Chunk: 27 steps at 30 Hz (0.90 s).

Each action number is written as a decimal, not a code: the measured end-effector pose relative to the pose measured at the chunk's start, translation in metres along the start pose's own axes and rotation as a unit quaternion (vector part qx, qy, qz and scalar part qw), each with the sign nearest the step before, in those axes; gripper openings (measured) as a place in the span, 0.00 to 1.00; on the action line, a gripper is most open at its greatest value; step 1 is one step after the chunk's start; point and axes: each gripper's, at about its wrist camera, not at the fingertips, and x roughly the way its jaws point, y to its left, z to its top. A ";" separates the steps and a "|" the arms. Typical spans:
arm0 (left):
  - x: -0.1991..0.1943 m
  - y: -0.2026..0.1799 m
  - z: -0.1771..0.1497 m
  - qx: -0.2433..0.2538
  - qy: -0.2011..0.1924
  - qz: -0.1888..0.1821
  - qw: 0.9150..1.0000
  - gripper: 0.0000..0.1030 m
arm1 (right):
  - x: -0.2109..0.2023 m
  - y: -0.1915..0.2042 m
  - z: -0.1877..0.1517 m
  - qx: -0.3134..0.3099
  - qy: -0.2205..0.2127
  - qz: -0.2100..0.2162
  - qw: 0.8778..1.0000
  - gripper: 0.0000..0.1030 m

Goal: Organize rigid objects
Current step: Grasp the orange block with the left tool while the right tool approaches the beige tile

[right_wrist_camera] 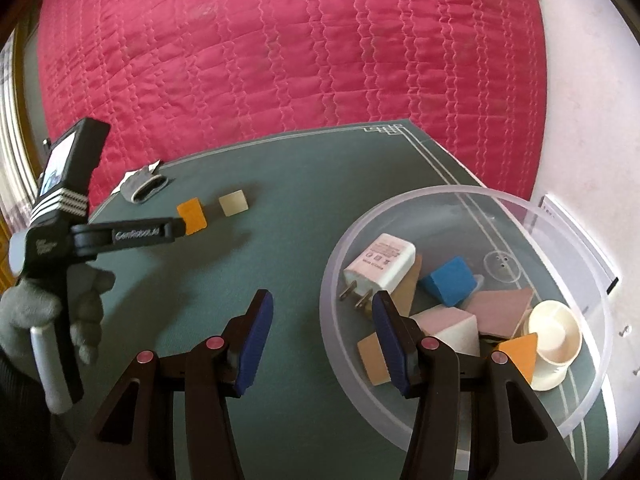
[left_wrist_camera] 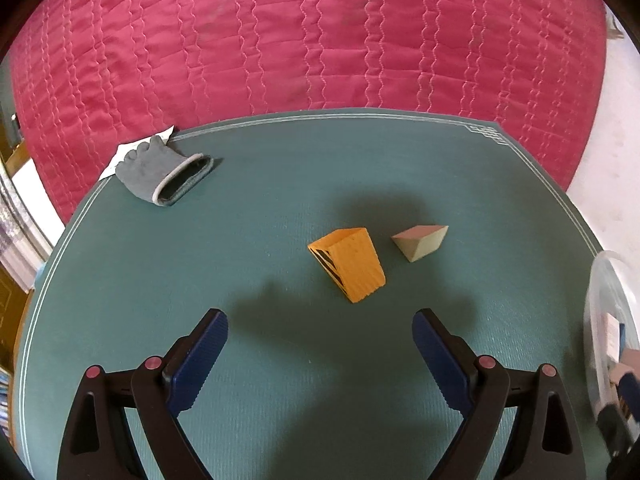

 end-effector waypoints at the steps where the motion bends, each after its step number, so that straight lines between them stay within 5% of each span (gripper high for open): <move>1: 0.002 -0.001 0.001 -0.001 0.002 0.000 1.000 0.93 | 0.001 0.001 -0.001 -0.002 0.001 0.001 1.000 0.52; 15: 0.034 -0.001 0.027 -0.030 0.018 0.004 0.999 0.92 | 0.004 0.004 -0.004 -0.003 0.012 0.012 1.000 0.51; 27: 0.048 -0.002 0.028 -0.036 0.019 -0.019 0.999 0.61 | 0.005 0.006 -0.004 -0.007 0.016 0.007 1.000 0.51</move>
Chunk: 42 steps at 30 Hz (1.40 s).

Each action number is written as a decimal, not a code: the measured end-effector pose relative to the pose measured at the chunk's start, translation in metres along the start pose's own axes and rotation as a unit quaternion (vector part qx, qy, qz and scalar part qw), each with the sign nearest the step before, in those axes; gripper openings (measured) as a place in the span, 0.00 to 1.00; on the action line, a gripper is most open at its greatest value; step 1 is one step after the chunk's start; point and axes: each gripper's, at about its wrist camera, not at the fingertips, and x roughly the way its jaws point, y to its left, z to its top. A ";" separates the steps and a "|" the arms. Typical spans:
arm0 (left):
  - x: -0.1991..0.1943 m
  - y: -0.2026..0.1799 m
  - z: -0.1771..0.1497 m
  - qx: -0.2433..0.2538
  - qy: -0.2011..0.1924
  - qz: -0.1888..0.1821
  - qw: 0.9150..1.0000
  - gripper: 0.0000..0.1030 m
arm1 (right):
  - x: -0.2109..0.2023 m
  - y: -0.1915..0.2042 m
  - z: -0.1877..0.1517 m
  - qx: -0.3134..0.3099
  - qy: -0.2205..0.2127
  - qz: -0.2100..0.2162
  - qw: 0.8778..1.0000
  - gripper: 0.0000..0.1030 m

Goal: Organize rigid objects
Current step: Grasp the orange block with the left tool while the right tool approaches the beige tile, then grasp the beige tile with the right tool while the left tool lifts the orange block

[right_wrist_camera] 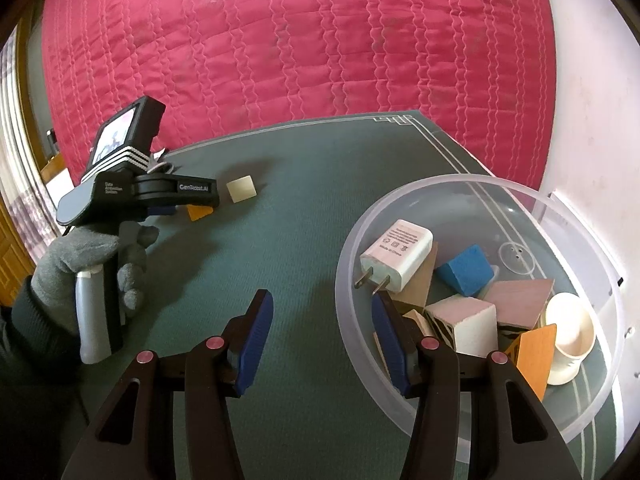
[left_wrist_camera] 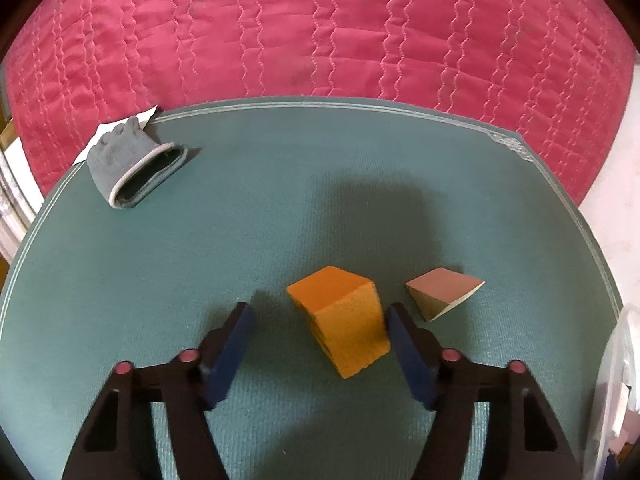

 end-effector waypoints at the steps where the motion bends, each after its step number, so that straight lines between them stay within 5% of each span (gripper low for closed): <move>1: -0.001 0.000 0.000 0.001 -0.002 -0.004 1.000 0.54 | 0.000 0.000 0.000 0.001 0.001 -0.002 1.000 0.51; 8: -0.003 0.005 -0.002 0.001 -0.011 -0.032 0.999 0.37 | 0.002 0.002 -0.001 -0.002 0.003 -0.018 1.000 0.51; 19: -0.015 0.025 0.002 -0.024 -0.024 -0.038 0.999 0.34 | 0.023 0.016 0.031 0.011 0.016 -0.007 1.000 0.53; 24: -0.020 0.035 0.005 -0.037 -0.029 -0.030 0.998 0.34 | 0.021 0.033 0.047 -0.020 -0.023 -0.053 0.998 0.53; 27: -0.019 0.040 0.007 -0.045 -0.027 -0.030 0.998 0.34 | 0.022 0.040 0.054 -0.023 -0.026 -0.044 0.998 0.53; 42: -0.032 0.056 0.013 -0.059 -0.043 -0.037 0.997 0.33 | 0.129 0.076 0.087 -0.046 0.073 0.027 0.996 0.53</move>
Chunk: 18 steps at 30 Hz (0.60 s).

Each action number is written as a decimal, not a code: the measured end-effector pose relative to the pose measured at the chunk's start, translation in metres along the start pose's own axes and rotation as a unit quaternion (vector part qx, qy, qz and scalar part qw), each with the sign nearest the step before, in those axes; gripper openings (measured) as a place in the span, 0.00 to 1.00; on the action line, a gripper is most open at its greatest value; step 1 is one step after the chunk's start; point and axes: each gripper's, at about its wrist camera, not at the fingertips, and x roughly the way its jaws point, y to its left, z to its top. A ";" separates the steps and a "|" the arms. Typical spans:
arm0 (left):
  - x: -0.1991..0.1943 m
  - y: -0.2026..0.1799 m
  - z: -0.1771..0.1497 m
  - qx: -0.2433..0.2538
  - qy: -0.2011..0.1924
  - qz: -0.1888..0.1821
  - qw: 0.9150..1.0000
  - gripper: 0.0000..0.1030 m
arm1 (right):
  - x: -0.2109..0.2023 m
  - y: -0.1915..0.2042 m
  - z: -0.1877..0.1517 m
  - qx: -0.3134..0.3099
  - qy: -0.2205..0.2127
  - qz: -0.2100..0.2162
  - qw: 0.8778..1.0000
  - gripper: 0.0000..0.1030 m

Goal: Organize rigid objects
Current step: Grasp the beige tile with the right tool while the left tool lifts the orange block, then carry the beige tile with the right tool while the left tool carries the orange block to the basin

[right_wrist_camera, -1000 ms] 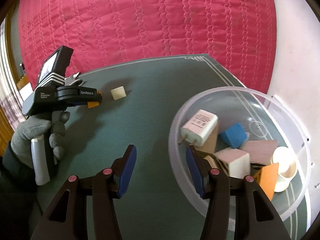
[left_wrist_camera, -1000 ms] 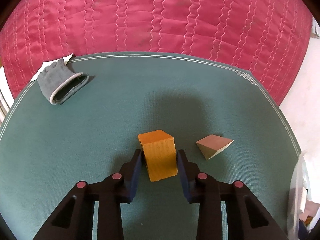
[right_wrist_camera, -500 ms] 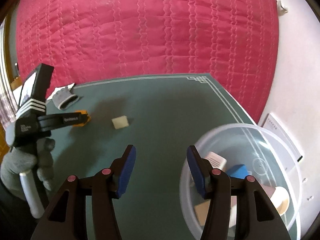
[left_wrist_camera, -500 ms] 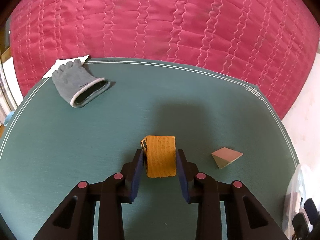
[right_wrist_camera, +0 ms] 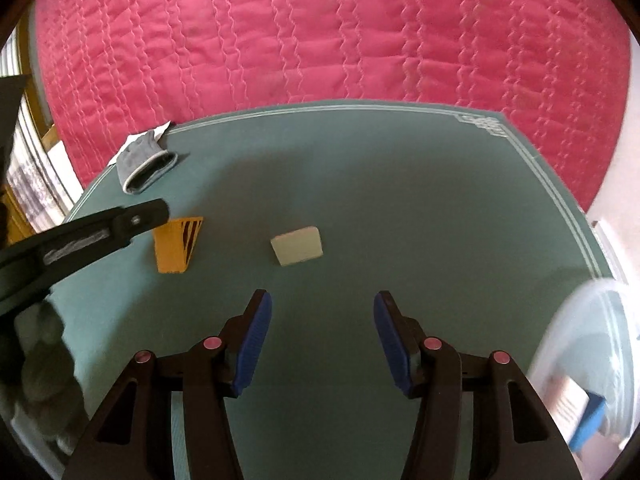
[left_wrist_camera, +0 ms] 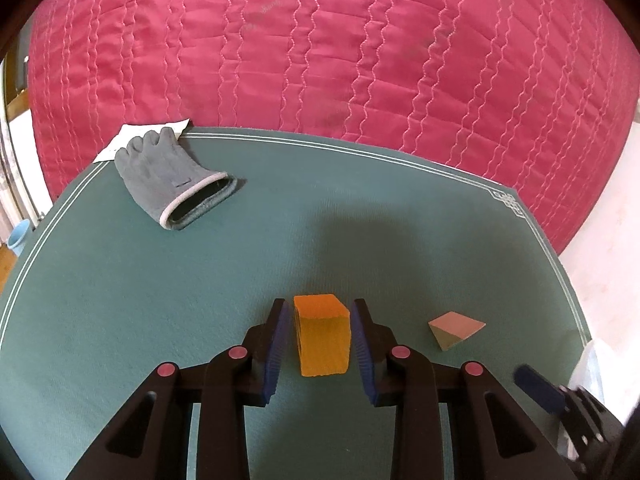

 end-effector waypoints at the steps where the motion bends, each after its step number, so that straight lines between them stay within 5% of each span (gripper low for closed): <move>1: 0.000 0.003 0.002 -0.005 0.001 -0.003 1.000 0.33 | 0.005 0.001 0.005 0.001 0.002 0.004 1.000 0.53; 10: -0.002 0.021 0.008 -0.036 0.014 -0.025 0.999 0.33 | 0.034 0.008 0.022 -0.002 0.013 0.003 1.000 0.52; 15: 0.005 0.031 0.009 -0.049 0.030 -0.030 0.998 0.34 | 0.036 0.010 0.024 -0.009 0.013 -0.001 1.000 0.31; 18: 0.010 0.035 0.007 -0.056 0.042 -0.031 0.997 0.38 | 0.034 0.010 0.023 -0.007 0.013 -0.002 1.000 0.31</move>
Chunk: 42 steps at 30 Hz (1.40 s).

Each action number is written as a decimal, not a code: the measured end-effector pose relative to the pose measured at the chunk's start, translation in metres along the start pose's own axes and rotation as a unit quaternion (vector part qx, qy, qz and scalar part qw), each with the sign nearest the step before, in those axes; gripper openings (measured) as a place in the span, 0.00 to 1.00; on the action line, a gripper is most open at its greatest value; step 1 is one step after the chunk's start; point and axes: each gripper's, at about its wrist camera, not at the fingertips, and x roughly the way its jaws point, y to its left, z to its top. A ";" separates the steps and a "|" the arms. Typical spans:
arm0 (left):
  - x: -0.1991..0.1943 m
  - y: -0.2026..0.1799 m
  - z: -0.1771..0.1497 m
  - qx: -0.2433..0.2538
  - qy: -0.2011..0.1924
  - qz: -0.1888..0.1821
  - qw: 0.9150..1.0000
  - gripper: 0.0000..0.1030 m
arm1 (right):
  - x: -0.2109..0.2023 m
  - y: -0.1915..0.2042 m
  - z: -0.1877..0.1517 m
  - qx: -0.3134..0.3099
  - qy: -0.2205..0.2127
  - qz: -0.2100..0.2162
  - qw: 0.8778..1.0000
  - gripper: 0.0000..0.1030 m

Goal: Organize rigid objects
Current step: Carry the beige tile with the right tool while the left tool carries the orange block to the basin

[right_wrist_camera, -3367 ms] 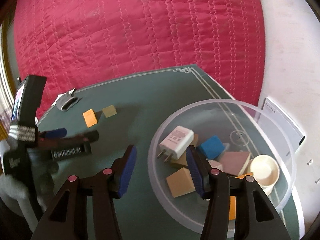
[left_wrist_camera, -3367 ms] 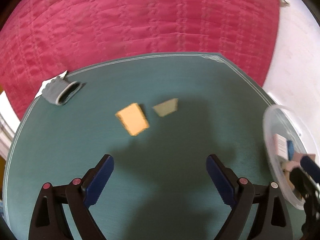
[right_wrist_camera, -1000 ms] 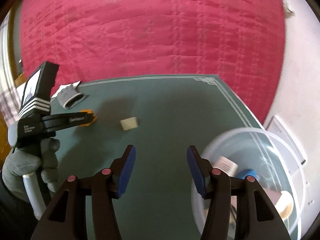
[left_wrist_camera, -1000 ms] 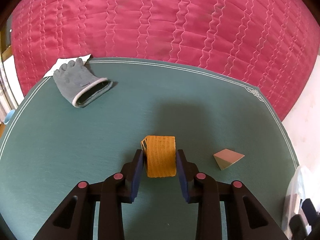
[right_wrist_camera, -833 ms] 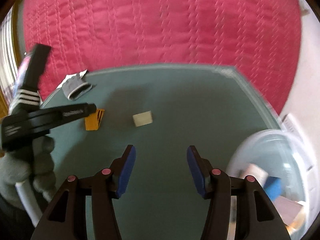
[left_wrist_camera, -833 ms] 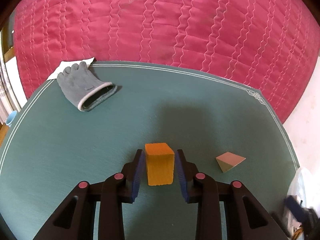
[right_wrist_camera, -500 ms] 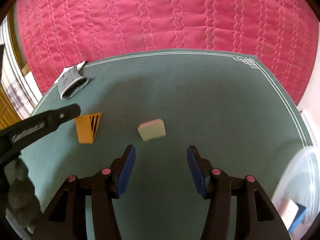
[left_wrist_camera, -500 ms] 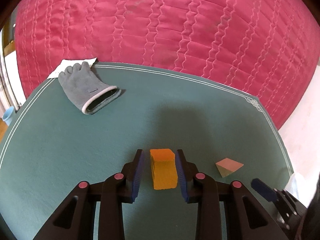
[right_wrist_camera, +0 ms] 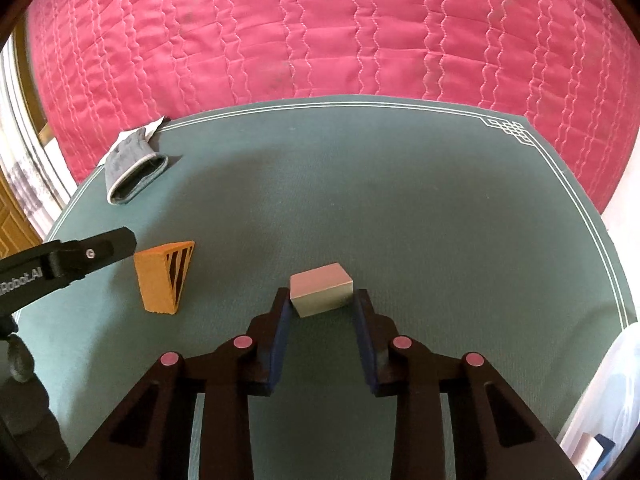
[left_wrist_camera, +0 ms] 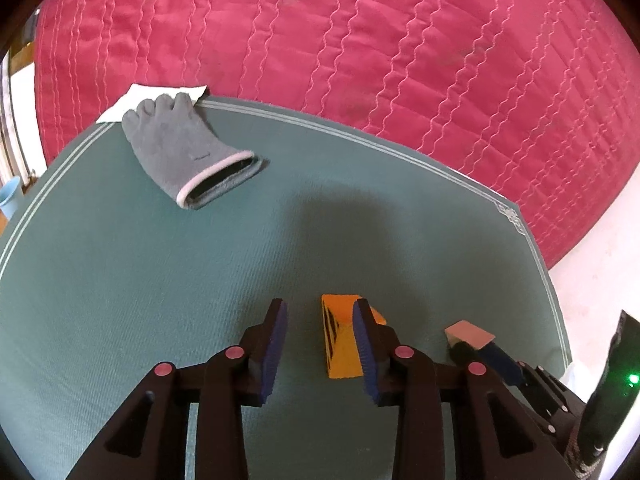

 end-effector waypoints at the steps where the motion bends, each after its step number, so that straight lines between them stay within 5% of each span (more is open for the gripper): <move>1: 0.001 0.000 -0.001 -0.001 0.002 0.001 1.000 0.40 | -0.002 0.000 -0.001 0.001 0.000 0.001 1.000 0.31; 8: 0.001 -0.006 -0.004 0.008 0.003 -0.006 1.000 0.65 | -0.016 -0.003 -0.014 0.011 -0.004 0.000 1.000 0.31; 15: 0.011 -0.022 -0.013 0.044 0.005 0.005 0.999 0.67 | -0.034 -0.005 -0.035 0.014 -0.009 -0.001 1.000 0.31; 26: 0.025 -0.030 -0.021 0.075 0.001 0.032 0.997 0.34 | -0.058 -0.006 -0.056 0.011 -0.021 0.012 1.000 0.31; 42: 0.001 -0.039 -0.016 0.077 -0.022 -0.005 0.997 0.30 | -0.121 -0.026 -0.072 0.043 -0.071 -0.001 0.997 0.31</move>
